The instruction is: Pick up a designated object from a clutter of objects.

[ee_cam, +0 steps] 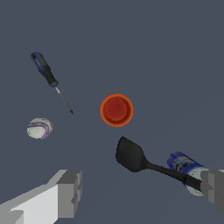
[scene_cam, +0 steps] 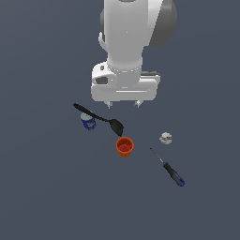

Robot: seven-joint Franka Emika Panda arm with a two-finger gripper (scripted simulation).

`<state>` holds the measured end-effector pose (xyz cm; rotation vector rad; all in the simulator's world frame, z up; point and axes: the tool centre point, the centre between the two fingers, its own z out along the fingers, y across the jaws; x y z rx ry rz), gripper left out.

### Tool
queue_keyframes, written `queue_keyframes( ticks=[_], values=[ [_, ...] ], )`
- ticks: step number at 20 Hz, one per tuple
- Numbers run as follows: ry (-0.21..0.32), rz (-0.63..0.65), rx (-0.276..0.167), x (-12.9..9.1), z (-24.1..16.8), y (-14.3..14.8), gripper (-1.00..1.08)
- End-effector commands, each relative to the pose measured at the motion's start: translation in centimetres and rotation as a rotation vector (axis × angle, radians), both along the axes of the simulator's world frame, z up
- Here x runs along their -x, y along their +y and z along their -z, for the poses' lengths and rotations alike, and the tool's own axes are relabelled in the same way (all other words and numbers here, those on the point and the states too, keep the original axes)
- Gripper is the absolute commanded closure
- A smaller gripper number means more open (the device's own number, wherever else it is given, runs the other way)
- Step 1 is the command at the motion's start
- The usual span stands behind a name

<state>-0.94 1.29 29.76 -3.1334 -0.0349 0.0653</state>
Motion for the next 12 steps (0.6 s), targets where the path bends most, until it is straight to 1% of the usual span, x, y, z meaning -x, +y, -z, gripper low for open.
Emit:
queue_keyframes(
  ticks=[1, 12],
  values=[
    [0.0, 0.0, 0.0, 0.0, 0.0, 0.0, -0.92],
    [-0.016, -0.022, -0.003, -0.71, 0.18, -0.5, -0.92]
  ],
)
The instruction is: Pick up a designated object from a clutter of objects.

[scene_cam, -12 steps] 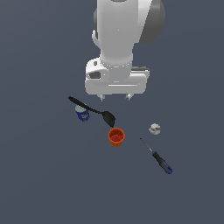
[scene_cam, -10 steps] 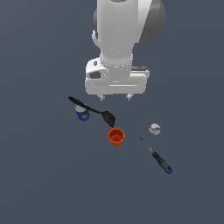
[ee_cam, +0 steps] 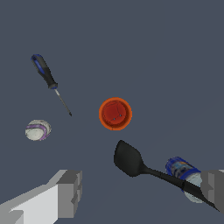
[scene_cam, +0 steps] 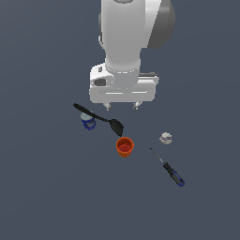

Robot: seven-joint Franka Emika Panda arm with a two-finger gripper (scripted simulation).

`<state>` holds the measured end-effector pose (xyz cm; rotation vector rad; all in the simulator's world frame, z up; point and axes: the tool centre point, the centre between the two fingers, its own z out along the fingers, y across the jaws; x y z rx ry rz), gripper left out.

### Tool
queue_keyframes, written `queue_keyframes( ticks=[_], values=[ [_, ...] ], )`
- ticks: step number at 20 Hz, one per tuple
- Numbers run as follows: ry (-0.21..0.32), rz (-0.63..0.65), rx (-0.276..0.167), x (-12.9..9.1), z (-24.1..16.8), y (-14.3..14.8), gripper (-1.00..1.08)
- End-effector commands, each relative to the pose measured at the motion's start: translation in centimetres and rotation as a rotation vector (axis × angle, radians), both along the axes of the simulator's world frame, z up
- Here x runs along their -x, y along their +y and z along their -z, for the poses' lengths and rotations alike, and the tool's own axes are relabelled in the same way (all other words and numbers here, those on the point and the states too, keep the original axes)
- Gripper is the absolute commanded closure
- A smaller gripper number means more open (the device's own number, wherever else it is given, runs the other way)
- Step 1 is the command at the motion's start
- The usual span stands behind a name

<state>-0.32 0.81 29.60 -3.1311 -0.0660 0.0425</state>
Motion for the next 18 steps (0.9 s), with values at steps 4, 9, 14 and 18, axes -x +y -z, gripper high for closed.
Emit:
queue_keyframes(
  ticks=[4, 9, 14, 18],
  values=[
    [-0.001, -0.005, 0.0, 0.0, 0.0, 0.0, -0.92],
    [-0.002, -0.031, -0.001, 0.1, 0.4, -0.3, -0.92],
    [-0.004, -0.083, -0.002, 0.3, 1.0, -0.8, -0.92],
    [-0.005, -0.142, -0.004, 0.6, 1.8, -1.4, -0.92]
  ],
)
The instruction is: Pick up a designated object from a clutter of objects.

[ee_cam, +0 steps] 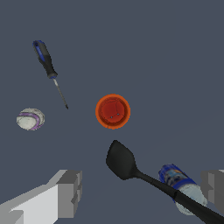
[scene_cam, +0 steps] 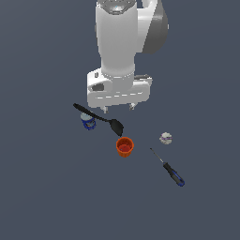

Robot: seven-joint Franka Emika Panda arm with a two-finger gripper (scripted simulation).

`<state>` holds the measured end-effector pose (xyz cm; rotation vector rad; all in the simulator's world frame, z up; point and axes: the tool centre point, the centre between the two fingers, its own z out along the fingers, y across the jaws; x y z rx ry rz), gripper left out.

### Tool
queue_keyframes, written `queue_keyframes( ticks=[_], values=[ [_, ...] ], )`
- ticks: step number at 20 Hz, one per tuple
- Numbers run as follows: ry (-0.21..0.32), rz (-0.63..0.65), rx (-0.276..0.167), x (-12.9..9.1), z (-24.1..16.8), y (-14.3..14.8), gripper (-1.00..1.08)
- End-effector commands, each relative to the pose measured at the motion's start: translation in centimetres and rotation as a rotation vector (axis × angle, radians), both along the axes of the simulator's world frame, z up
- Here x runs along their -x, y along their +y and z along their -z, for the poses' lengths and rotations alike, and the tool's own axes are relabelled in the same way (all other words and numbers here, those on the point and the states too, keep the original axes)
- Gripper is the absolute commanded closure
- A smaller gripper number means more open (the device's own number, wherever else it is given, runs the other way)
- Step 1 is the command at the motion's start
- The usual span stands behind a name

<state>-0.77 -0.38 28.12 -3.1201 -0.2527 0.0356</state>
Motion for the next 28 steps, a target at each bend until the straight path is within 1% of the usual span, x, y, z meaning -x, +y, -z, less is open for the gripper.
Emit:
queue_keyframes(
  ticks=[1, 14, 28],
  values=[
    [-0.001, -0.04, -0.001, 0.2, 0.5, -0.4, -0.92],
    [-0.009, -0.312, -0.006, 1.7, 3.8, -3.0, -0.92],
    [-0.017, -0.611, -0.009, 3.9, 7.3, -5.7, -0.92]
  ],
)
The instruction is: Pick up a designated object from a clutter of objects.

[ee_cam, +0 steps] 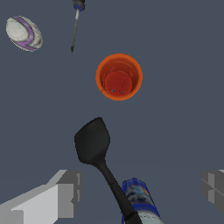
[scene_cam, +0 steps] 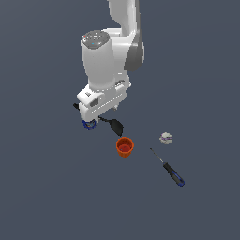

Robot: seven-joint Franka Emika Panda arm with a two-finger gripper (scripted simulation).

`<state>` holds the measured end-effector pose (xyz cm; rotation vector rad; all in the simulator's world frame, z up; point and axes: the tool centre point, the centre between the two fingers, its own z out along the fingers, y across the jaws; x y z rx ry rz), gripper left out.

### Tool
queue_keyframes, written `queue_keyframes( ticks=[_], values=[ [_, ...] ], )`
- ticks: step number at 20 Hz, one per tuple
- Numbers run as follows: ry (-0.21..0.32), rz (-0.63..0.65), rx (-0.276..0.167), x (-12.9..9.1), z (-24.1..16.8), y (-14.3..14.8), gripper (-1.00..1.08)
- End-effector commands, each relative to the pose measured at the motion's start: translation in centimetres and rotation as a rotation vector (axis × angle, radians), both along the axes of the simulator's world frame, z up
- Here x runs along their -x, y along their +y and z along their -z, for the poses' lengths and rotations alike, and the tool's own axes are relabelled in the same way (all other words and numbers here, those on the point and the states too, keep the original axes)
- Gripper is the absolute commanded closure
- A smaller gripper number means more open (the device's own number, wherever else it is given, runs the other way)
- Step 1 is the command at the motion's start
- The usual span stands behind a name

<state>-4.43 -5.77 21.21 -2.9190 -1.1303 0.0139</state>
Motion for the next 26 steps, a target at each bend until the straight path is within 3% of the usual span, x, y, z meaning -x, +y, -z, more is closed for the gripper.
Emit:
queue_keyframes(
  ticks=[1, 26],
  values=[
    [-0.002, -0.055, 0.0, 0.4, 0.6, -0.5, -0.92],
    [-0.013, -0.57, 0.002, 5.3, 5.9, -4.3, -0.92]
  ],
)
